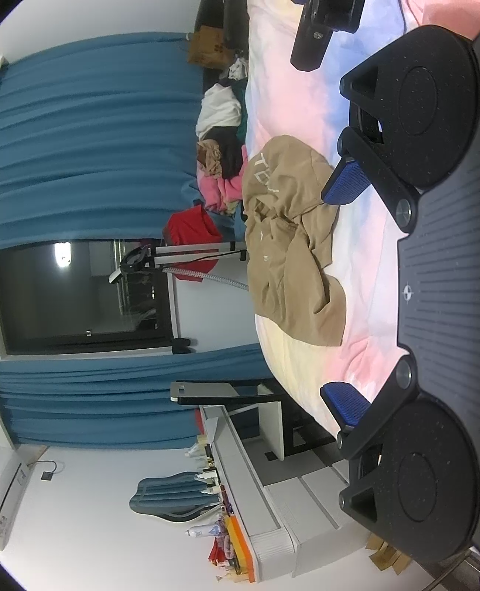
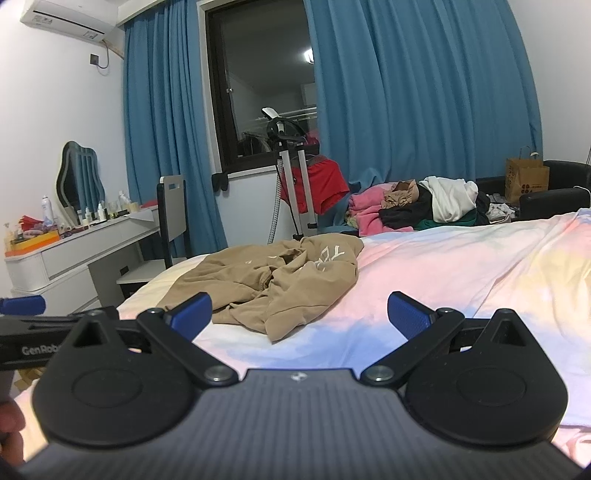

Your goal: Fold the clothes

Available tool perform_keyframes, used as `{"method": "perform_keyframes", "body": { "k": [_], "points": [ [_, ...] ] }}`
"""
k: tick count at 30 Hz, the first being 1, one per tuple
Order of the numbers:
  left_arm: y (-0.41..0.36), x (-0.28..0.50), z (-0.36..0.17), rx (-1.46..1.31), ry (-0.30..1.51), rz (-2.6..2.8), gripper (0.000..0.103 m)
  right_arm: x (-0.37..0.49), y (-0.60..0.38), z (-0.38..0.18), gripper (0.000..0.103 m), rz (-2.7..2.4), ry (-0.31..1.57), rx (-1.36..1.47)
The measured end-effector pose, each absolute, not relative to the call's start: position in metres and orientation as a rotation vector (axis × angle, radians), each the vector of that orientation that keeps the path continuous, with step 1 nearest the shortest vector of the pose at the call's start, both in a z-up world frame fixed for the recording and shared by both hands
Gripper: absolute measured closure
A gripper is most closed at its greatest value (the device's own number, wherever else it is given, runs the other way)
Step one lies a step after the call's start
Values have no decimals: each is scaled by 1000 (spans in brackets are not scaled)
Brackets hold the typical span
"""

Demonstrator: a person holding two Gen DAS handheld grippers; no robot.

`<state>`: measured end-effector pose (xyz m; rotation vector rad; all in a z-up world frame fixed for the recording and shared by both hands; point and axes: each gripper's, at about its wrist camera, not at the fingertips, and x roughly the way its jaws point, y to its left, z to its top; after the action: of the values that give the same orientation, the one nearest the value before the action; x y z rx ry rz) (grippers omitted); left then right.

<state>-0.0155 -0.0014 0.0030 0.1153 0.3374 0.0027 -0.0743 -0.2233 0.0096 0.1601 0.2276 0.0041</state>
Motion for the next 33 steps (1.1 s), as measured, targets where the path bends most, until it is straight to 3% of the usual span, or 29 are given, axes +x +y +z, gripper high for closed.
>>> {"method": "perform_keyframes", "body": {
  "k": [18, 23, 30, 33],
  "points": [
    [-10, 12, -7, 193, 329, 3, 1, -78, -235, 14, 0, -21, 218, 182],
    [-23, 75, -16, 276, 399, -119, 5, -76, -248, 13, 0, -32, 234, 231],
    [-45, 187, -57, 437, 392, -158, 25, -60, -265, 2, 0, -45, 258, 247],
    [-52, 224, -76, 451, 395, -220, 27, -48, -272, -9, 0, -49, 282, 270]
  ]
}}
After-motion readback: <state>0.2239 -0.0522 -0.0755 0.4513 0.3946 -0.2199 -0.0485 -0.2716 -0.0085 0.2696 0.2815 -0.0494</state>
